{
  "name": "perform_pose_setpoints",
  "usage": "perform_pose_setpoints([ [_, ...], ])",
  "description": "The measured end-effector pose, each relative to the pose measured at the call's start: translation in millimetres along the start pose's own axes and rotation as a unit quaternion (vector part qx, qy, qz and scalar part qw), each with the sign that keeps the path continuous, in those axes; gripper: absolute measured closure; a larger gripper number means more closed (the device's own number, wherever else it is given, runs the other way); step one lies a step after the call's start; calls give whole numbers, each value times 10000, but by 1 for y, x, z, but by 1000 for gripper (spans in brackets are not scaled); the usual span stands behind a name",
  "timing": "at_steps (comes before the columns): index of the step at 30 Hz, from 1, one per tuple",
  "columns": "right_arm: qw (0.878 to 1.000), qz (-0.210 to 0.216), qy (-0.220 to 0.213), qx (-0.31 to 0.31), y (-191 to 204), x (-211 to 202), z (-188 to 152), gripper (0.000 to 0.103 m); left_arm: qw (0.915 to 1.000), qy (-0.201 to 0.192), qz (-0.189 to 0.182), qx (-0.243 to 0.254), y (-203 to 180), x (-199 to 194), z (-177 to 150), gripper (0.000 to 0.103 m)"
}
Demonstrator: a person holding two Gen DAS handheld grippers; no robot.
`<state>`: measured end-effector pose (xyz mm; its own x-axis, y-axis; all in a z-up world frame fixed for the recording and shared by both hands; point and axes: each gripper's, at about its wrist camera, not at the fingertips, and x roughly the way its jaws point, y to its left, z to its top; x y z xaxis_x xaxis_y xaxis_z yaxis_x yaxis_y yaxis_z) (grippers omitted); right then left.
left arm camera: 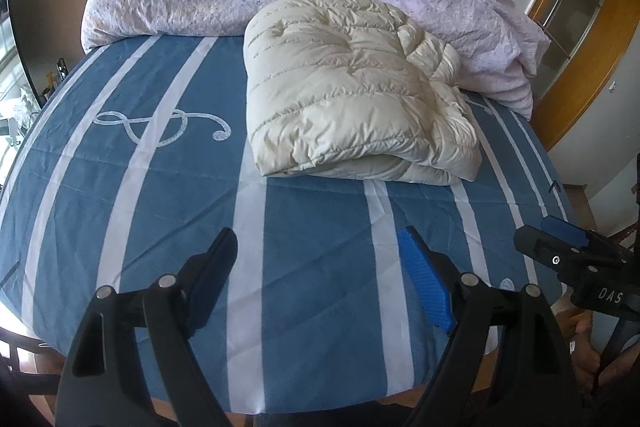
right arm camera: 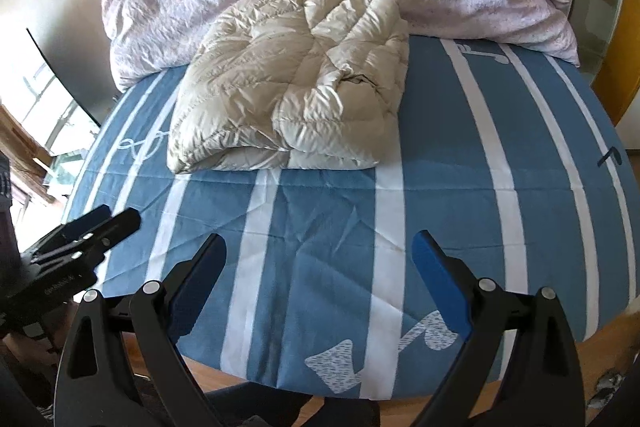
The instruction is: Fold large clothes
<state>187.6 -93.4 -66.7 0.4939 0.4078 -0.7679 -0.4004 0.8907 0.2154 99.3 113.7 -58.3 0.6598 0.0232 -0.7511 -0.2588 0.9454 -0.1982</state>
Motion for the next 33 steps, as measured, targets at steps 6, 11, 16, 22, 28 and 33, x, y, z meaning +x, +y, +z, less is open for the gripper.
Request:
perform_pose_setpoints([
  [6,9999,108,-6,-2,2,0,-1,7,9999,-29,-123,27,-6,-1,-2,21],
  [11,9999,140,-6,8,1,0,-1,7,9999,-35,-139,5,-8,-1,-2,21],
  [16,9998,178,4,0,1,0,-2,7,9999,-50,-154,-23,-8,-1,-3,21],
  [22,9997,229,1,-2,1,1,-2,7,9999,-58,-156,-27,-8,-2,-3,21],
  [28,9996,264,-10,-30,2,0,-2,7,9999,-52,-161,-22,-7,-1,-3,21],
  [33,9996,282,-2,-27,2,1,-2,7,9999,-50,-147,-54,-7,-2,-2,21],
])
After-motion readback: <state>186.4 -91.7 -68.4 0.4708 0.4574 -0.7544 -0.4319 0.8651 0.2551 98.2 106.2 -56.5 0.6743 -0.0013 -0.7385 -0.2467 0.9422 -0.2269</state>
